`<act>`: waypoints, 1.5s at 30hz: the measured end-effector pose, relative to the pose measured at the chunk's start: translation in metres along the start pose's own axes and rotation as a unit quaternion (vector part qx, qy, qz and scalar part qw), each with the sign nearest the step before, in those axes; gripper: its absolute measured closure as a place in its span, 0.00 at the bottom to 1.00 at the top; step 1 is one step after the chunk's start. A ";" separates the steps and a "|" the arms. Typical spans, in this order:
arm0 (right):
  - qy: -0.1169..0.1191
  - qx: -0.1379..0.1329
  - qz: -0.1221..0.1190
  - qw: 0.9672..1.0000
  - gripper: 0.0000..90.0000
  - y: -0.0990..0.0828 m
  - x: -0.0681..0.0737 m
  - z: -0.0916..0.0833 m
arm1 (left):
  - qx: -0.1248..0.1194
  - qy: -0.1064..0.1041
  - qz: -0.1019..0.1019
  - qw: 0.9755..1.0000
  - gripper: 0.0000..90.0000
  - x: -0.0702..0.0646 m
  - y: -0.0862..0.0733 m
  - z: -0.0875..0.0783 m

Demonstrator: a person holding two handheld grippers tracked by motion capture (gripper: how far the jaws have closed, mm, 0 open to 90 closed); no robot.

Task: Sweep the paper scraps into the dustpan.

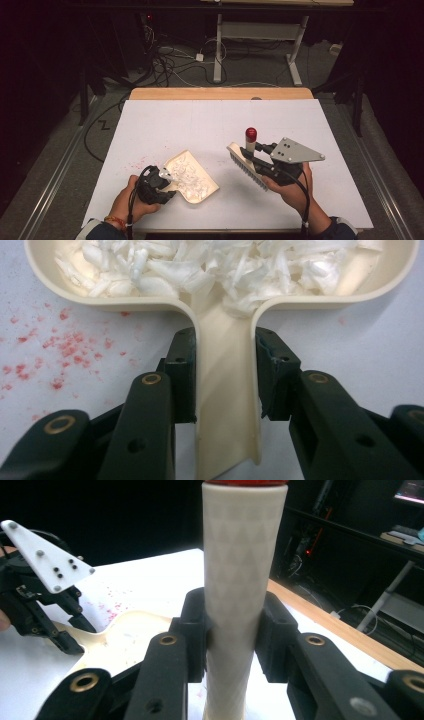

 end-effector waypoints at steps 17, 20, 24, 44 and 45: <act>-0.025 0.008 0.016 1.000 0.78 -0.008 -0.031 -0.017 | -0.012 0.008 0.004 1.000 0.71 -0.003 0.001 -0.005; -0.029 0.011 0.021 0.999 0.78 -0.010 -0.036 -0.020 | -0.016 0.007 0.002 1.000 0.71 -0.001 0.003 -0.006; -0.034 0.014 0.021 0.999 0.78 -0.013 -0.041 -0.024 | -0.021 0.006 -0.003 1.000 0.71 0.001 0.004 -0.006; -0.045 0.031 0.024 0.998 0.78 -0.028 -0.061 -0.050 | -0.054 0.020 -0.035 0.998 0.71 0.008 0.006 -0.010; -0.046 0.032 0.025 0.998 0.78 -0.029 -0.061 -0.051 | -0.055 0.022 -0.034 0.998 0.71 0.009 0.006 -0.011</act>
Point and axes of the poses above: each handheld gripper's, and its own axes: z roughly forward along the jaws, y roughly out of its top, x roughly to its left, the point moved 5 cm from there along z, roughly forward along the jaws, and after that the axes turned 14 degrees about -y, right-handed, at the moved point
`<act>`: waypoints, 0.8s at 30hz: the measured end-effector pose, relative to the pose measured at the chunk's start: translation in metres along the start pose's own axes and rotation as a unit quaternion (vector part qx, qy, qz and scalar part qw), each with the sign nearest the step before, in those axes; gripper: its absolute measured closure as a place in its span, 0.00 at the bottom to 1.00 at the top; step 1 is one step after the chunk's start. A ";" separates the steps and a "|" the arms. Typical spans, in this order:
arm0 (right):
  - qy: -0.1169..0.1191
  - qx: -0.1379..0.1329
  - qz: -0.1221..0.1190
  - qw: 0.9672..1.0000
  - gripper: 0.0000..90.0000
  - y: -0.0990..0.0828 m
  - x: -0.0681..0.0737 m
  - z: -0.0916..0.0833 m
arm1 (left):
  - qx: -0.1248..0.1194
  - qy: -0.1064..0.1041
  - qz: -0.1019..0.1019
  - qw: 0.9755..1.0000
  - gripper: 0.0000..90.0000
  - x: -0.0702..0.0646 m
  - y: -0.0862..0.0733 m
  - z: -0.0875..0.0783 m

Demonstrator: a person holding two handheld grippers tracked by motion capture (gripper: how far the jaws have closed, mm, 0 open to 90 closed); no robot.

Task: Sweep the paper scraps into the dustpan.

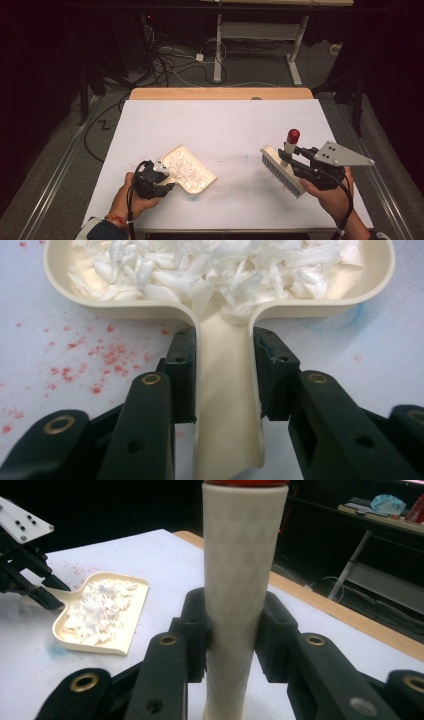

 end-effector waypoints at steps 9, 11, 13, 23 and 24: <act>-0.002 0.004 0.000 1.000 0.78 -0.004 -0.004 -0.003 | -0.015 0.003 -0.012 1.000 0.71 0.006 0.000 -0.004; -0.004 0.002 0.001 1.000 0.78 -0.004 -0.006 -0.005 | -0.017 0.001 -0.014 1.000 0.71 0.008 0.000 -0.005; -0.007 0.003 0.003 1.000 0.78 -0.004 -0.007 -0.007 | -0.018 0.001 -0.017 1.000 0.71 0.009 -0.001 -0.006; 0.001 0.009 0.007 1.000 0.78 -0.006 -0.012 -0.010 | -0.029 0.017 -0.037 0.999 0.71 0.021 0.002 -0.009; 0.002 0.011 0.007 1.000 0.78 -0.007 -0.013 -0.010 | -0.034 0.018 -0.043 0.998 0.71 0.024 0.002 -0.010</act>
Point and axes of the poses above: each handheld gripper's, and its own axes: z roughly forward along the jaws, y roughly out of its top, x roughly to its left, the point moved 5 cm from there along z, roughly forward along the jaws, and after that the axes turned 14 degrees about -y, right-handed, at the moved point
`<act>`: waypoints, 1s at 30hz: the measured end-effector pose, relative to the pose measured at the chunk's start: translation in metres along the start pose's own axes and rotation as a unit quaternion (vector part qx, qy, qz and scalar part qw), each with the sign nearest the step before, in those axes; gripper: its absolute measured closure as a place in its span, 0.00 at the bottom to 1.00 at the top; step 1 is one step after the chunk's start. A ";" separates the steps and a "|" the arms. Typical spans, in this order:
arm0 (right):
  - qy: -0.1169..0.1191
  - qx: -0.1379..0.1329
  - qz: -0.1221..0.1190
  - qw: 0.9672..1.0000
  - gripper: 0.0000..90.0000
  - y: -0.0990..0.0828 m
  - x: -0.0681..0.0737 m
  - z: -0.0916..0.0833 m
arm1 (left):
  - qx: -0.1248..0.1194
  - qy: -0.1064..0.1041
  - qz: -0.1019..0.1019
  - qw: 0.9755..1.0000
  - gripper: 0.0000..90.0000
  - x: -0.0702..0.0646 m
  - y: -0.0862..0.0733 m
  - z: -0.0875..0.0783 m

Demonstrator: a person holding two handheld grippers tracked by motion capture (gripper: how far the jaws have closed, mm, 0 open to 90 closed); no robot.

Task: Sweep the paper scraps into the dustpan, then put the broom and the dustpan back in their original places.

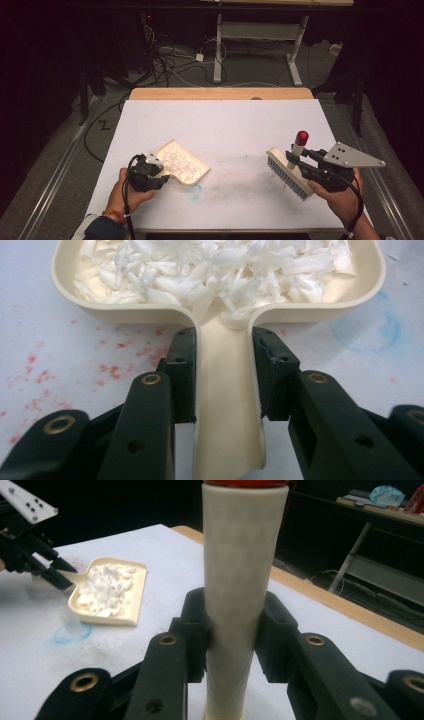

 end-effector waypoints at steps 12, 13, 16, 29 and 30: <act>0.018 0.005 -0.003 1.000 0.78 -0.005 -0.005 -0.014 | -0.024 0.018 -0.041 0.999 0.71 0.021 0.006 -0.001; 0.020 0.006 -0.001 1.000 0.78 -0.005 -0.006 -0.016 | -0.025 0.020 -0.043 0.999 0.71 0.023 0.008 -0.001; 0.022 0.008 -0.001 1.000 0.78 -0.008 -0.008 -0.019 | -0.029 0.026 -0.049 0.998 0.71 0.026 0.011 0.002; 0.051 0.016 0.007 0.999 0.78 -0.014 -0.007 -0.029 | -0.042 0.080 -0.100 0.991 0.71 0.041 0.019 0.002; 0.061 0.018 0.008 0.998 0.78 -0.014 -0.006 -0.029 | -0.046 0.082 -0.108 0.990 0.71 0.042 0.019 0.003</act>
Point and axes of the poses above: each handheld gripper's, and its own axes: z roughly forward along the jaws, y roughly out of its top, x roughly to its left, the point moved 5 cm from there along z, roughly forward along the jaws, and after that the axes turned 14 degrees about -y, right-handed, at the moved point
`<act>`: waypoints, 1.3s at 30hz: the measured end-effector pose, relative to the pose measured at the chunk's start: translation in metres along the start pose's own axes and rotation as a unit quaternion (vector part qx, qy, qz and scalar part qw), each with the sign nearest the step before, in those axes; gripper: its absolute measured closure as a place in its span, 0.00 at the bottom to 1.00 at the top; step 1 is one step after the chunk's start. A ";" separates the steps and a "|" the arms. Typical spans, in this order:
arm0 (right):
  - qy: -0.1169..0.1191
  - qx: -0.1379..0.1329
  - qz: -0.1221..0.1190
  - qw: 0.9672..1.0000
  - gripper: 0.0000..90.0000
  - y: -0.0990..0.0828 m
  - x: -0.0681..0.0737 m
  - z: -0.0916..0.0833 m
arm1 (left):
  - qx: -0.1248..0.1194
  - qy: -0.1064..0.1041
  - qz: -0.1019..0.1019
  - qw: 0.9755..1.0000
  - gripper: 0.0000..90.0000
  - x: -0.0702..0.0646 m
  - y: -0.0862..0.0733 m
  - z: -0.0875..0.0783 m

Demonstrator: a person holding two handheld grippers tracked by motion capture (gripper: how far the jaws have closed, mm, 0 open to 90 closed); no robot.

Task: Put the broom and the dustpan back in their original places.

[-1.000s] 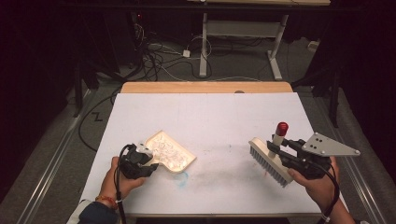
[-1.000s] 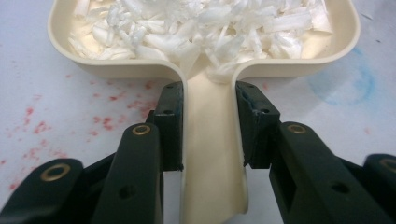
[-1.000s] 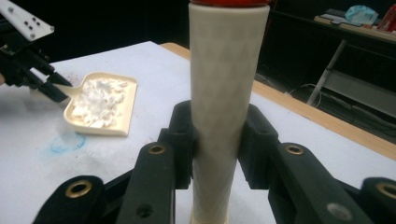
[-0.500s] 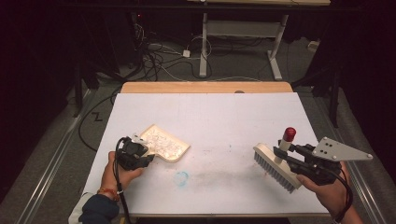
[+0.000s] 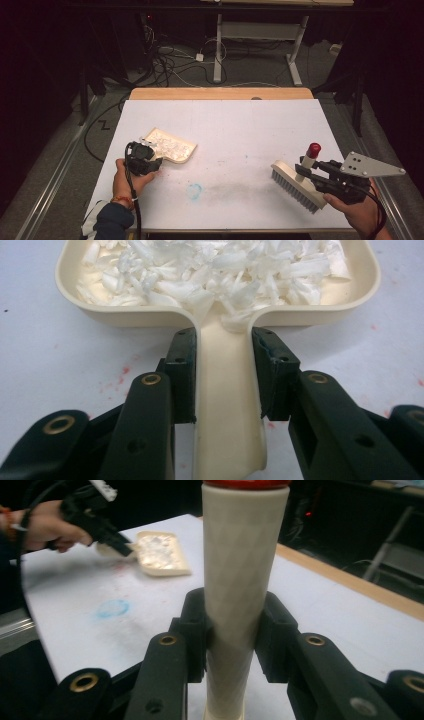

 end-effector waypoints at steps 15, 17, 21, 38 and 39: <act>0.008 0.075 0.006 0.997 0.73 -0.010 -0.035 0.052 | -0.012 -0.048 0.012 0.999 0.42 -0.030 -0.011 0.010; -0.010 0.079 0.013 0.997 0.71 -0.010 -0.043 0.060 | -0.016 -0.061 0.019 0.998 0.42 -0.034 -0.015 0.007; -0.058 0.096 0.031 0.993 0.66 -0.011 -0.061 0.077 | -0.024 -0.056 0.052 0.997 0.38 -0.036 -0.022 0.001; -0.168 0.131 0.051 0.976 0.61 -0.005 -0.084 0.162 | -0.141 -0.043 0.138 0.979 0.22 -0.039 -0.061 -0.024; -0.174 0.126 0.056 0.975 0.59 -0.005 -0.085 0.163 | -0.139 -0.045 0.141 0.979 0.22 -0.040 -0.062 -0.024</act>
Point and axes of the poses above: each handheld gripper's, and its own axes: z roughly forward along the jaws, y roughly out of its top, x roughly to its left, the point moved 5 cm from there along z, roughly forward along the jaws, and after that the axes turned 14 degrees about -y, right-handed, at the moved point
